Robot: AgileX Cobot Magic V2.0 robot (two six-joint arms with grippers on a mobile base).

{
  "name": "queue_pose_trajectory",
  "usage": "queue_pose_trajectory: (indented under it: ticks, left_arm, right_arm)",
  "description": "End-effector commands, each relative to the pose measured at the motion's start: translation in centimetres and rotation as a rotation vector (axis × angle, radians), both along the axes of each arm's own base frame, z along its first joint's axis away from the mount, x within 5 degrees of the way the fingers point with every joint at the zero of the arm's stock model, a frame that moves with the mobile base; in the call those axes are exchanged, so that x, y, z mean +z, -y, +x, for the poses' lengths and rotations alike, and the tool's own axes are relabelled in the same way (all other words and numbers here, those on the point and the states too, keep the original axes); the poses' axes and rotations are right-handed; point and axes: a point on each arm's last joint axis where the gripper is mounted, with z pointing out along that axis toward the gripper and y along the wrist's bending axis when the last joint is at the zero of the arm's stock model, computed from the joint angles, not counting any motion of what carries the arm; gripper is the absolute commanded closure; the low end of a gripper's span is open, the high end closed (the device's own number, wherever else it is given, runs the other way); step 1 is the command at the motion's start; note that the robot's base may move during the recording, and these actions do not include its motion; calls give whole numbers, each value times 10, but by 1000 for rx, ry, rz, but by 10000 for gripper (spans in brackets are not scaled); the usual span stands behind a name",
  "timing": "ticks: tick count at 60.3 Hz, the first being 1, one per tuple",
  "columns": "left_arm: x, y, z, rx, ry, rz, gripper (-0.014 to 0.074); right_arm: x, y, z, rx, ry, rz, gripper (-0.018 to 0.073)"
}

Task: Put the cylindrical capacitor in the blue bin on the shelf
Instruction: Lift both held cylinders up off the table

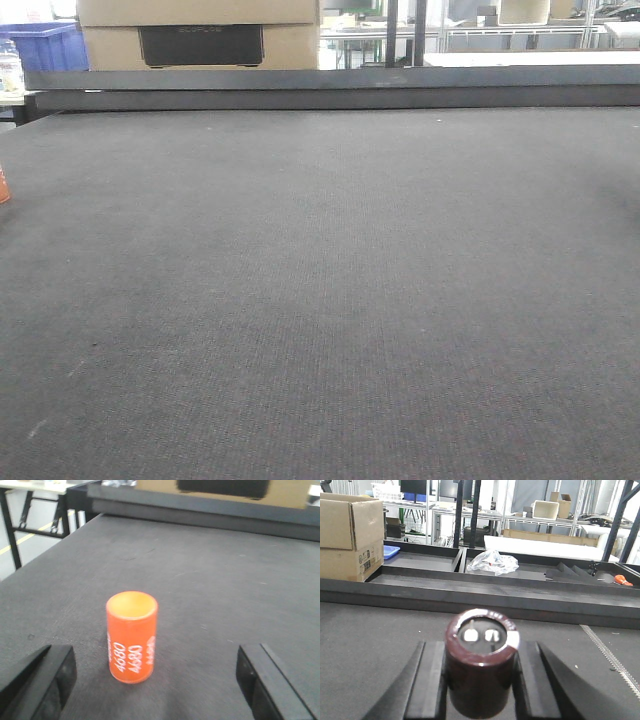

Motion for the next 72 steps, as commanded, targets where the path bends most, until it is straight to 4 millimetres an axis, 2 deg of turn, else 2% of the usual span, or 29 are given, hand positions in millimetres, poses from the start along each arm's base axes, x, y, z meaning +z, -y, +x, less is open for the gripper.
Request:
queue_pose_trajectory:
  ticks: [1, 7, 18, 31, 44, 48, 53, 58, 63, 67, 72]
  left_arm:
    - [-4, -2, 18, 28, 35, -14, 46]
    - [-15, -2, 39, 35, 21, -1, 46]
    - [-33, -10, 66, 74, 2, 22, 46]
    - [-46, -21, 88, 104, -8, 21, 46]
    - [-50, -18, 109, 54, -61, 48, 69]
    - [-50, -18, 111, 53, -72, 48, 130]
    - [-47, -19, 114, 58, -65, 46, 285]
    - [-46, -19, 115, 58, -67, 46, 523]
    - [-46, -19, 115, 56, -73, 47, 713]
    - [-43, -19, 114, 51, -104, 48, 706]
    - [-29, -18, 109, 46, -155, 46, 707]
  right_arm:
    - [3, -1, -3, 3, 17, -13, 721]
    - [3, -1, -3, 3, 15, -13, 721]
    - [2, -1, -3, 3, 6, -12, 721]
    - [-1, -1, -3, 6, -32, -10, 721]
    - [-1, -1, -3, 6, -32, -10, 721]
    - [-1, -1, -3, 6, -32, -10, 721]
    - [-1, -1, -3, 6, -32, -10, 721]
    - [-1, -1, -3, 6, -32, -10, 721]
    - [-1, -1, -3, 6, -34, -10, 721]
    - [-2, -1, -3, 6, -41, -9, 721]
    - [-3, -1, -4, 9, -74, -7, 721]
